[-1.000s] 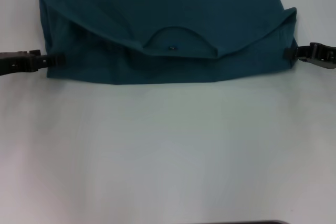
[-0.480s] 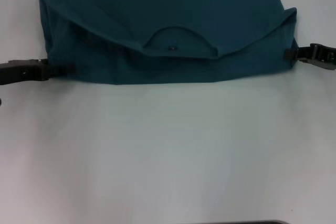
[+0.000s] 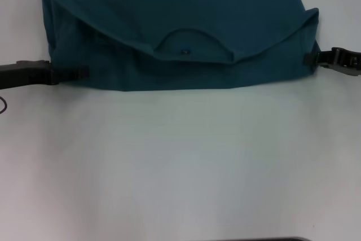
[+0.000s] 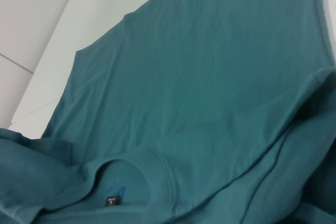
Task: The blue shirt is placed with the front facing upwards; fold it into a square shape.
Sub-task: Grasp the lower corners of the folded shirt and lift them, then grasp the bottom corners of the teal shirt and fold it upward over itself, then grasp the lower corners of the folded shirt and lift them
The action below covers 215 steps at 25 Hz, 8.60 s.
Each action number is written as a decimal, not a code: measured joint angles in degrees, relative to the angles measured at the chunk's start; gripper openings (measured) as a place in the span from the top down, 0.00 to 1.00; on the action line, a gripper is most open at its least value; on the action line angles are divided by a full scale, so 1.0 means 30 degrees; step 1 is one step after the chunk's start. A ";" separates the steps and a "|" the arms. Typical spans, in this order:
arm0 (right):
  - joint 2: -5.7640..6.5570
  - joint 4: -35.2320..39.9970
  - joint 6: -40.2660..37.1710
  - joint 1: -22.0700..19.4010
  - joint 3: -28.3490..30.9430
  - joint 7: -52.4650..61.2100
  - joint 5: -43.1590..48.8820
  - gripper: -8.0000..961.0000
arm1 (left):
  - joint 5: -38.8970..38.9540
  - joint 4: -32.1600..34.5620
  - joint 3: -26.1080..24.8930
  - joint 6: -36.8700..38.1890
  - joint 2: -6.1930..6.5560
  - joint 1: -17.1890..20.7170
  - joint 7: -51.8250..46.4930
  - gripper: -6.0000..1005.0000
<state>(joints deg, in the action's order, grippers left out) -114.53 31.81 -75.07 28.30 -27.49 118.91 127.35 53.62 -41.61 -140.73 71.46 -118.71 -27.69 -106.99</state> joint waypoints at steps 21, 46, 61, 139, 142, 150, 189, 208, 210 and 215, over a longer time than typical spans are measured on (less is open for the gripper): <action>0.0060 0.0001 -0.0052 0.0118 0.0233 -0.0016 0.0000 0.97 | -0.0178 0.0383 0.0326 -0.0968 0.0294 -0.0107 -0.0434 0.51; 0.0093 0.0248 -0.4920 -0.2884 0.2313 -0.3566 0.0001 0.97 | -0.0944 -0.0399 0.0053 0.6281 0.1963 0.0712 -0.0665 0.97; 0.0285 0.1245 -0.8401 -0.6865 0.3204 -0.6249 0.0176 0.97 | -0.1117 -0.1221 -0.0860 1.0750 0.2337 0.2898 -0.0586 0.97; 0.0682 0.0705 -0.2568 0.3446 0.4806 -0.0562 0.0749 0.95 | -0.1644 0.1669 -0.2802 0.0486 0.3618 -0.4856 -0.2819 0.97; 0.0578 0.0083 -0.1176 0.3776 0.4628 -0.0811 0.0705 0.95 | -0.1644 0.1840 -0.2709 -0.0288 0.3543 -0.5060 -0.2822 0.97; 0.0627 -0.0701 0.1031 0.3870 0.4061 -0.1703 -0.0350 0.94 | -0.1513 0.2796 -0.2666 -0.2515 0.3475 -0.5906 -0.2743 0.97; -0.0303 -0.1027 0.6801 0.3071 0.2173 -0.3798 -0.4240 0.31 | -0.0532 -0.0177 -0.2688 -0.8707 -0.0254 -0.4109 -0.2582 0.24; 0.0898 0.1037 0.0122 -0.0135 0.0413 -0.1840 -0.2286 0.11 | -0.0463 -0.2634 -0.2492 -0.4605 -0.1062 -0.1464 -0.3035 0.10; 0.1067 0.1060 -0.0140 -0.0143 0.0327 -0.1023 -0.1529 0.11 | -0.0502 -0.2639 -0.2512 -0.4567 -0.1039 -0.1369 -0.3111 0.10; 0.1296 0.1167 -0.0510 -0.0147 0.0259 0.1171 -0.0229 0.11 | -0.0586 -0.2694 -0.2498 -0.4556 -0.0832 -0.1255 -0.3396 0.10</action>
<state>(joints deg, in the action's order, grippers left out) -110.64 35.31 -76.60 27.86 -26.71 122.42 126.67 51.86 -49.69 -148.22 57.79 -121.21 -31.45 -117.18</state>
